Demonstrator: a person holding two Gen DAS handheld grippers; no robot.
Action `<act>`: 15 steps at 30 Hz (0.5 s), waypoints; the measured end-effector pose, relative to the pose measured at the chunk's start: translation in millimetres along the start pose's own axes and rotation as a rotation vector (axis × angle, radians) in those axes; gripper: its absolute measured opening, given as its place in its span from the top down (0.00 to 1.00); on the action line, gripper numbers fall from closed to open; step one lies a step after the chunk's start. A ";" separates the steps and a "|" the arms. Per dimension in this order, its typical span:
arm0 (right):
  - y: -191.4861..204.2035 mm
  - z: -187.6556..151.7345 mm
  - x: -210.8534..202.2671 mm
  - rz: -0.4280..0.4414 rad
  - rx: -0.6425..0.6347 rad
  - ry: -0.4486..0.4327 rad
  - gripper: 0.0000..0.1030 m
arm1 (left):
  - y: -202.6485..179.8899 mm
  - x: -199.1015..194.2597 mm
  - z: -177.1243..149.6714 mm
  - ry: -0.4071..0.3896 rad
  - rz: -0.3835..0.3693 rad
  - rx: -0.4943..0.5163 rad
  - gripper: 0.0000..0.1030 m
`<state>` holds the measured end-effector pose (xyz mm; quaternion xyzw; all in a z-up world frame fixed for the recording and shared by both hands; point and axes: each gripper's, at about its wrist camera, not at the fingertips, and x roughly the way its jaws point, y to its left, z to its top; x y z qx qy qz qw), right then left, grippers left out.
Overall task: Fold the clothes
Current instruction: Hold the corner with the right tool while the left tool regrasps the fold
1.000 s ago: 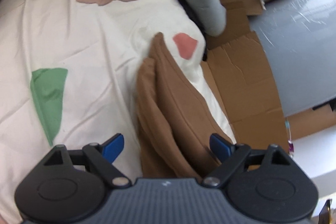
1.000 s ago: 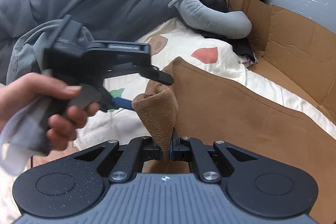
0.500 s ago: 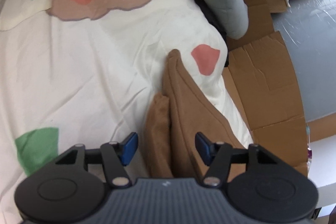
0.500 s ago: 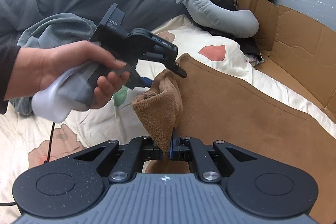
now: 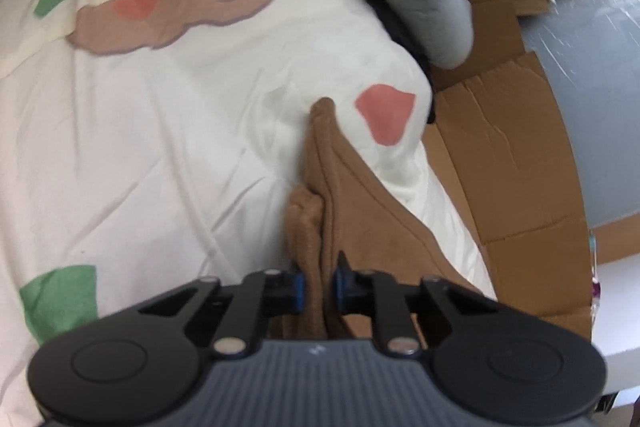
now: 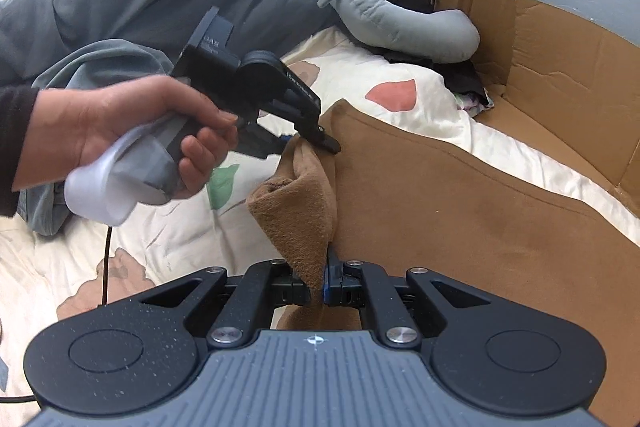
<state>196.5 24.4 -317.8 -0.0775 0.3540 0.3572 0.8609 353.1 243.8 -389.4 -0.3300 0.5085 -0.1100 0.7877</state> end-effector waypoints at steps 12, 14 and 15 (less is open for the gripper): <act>-24.4 -1.3 -26.9 0.013 0.091 -0.044 0.96 | -47.9 -3.7 -2.2 -0.025 -0.076 0.043 0.91; -30.8 -2.6 -32.4 0.013 0.106 -0.052 0.96 | -58.3 -2.7 -2.3 -0.028 -0.090 0.052 0.91; -34.1 -3.2 -35.2 0.014 0.113 -0.055 0.96 | -63.4 -1.9 -2.7 -0.028 -0.095 0.058 0.91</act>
